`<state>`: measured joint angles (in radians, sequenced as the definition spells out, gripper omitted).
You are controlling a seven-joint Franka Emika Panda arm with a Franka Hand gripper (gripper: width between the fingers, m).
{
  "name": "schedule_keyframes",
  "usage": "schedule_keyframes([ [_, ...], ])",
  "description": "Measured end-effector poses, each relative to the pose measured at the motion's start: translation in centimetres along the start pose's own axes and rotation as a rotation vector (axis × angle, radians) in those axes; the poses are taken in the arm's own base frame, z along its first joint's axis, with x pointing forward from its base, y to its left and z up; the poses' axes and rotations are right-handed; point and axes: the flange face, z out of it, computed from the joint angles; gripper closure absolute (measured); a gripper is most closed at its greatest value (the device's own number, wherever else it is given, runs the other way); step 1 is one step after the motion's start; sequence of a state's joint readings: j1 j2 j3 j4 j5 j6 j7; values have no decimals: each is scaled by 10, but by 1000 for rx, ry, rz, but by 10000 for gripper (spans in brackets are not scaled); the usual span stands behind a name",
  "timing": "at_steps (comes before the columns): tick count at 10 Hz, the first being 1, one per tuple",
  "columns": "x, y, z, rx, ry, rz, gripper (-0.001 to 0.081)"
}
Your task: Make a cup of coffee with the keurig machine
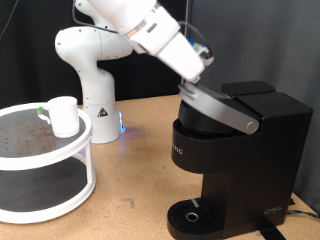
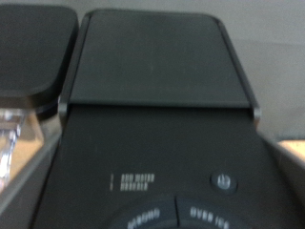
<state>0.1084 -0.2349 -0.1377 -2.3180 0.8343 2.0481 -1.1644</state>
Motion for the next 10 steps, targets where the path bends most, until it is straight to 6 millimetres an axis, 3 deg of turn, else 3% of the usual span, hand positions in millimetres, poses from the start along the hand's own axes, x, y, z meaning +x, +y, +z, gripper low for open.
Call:
schedule_keyframes([
  [5,-36,31,15,-91,-28,37,803],
  [10,-34,35,13,-38,45,89,803],
])
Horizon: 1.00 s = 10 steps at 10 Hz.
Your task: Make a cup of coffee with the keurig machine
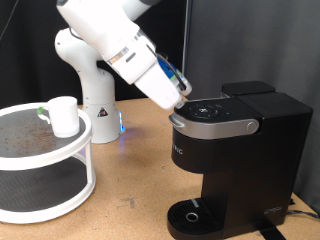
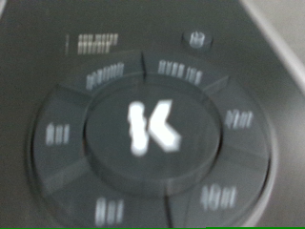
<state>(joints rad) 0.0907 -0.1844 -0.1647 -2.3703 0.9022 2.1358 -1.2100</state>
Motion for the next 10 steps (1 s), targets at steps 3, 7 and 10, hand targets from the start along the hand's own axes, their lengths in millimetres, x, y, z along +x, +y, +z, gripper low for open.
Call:
schedule_keyframes([
  [3,25,-15,-32,173,121,4,803],
  [7,34,-21,-46,176,139,27,803],
  [10,8,-18,-58,98,173,168,803],
])
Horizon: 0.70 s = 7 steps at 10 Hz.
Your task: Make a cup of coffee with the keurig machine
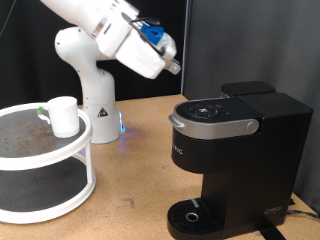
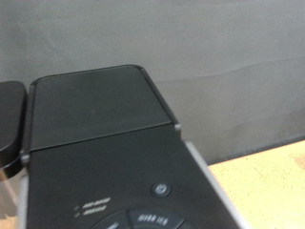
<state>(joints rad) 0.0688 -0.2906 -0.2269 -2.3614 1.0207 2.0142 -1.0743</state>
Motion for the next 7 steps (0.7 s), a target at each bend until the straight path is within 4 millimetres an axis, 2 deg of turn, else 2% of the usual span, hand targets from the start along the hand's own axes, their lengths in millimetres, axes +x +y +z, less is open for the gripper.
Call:
schedule_keyframes([
  [4,-39,-4,-40,82,-134,-41,803],
  [5,-46,-7,-46,97,-132,-55,803],
  [7,-46,-5,-45,80,-130,11,803],
])
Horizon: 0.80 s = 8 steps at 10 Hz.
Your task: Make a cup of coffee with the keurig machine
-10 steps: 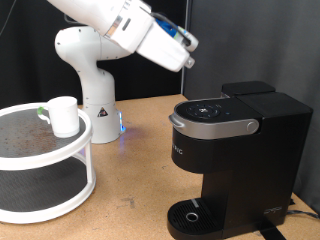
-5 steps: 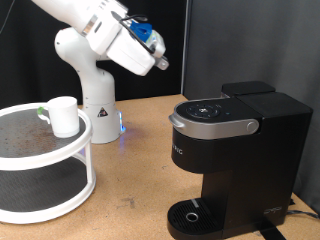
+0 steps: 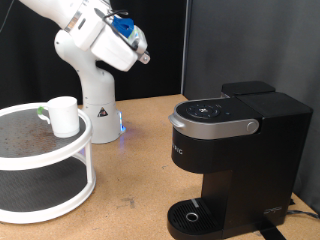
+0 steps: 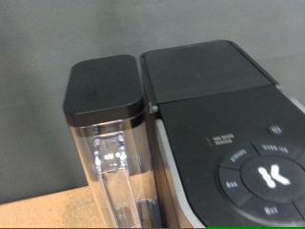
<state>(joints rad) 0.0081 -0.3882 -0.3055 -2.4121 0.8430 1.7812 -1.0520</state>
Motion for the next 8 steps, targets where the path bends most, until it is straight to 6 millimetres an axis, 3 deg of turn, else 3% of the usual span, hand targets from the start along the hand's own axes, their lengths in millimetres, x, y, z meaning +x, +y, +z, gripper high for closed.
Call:
schedule_keyframes([
  [3,-15,7,-15,-111,79,92,803],
  [8,-65,-3,-63,-131,82,-74,803],
])
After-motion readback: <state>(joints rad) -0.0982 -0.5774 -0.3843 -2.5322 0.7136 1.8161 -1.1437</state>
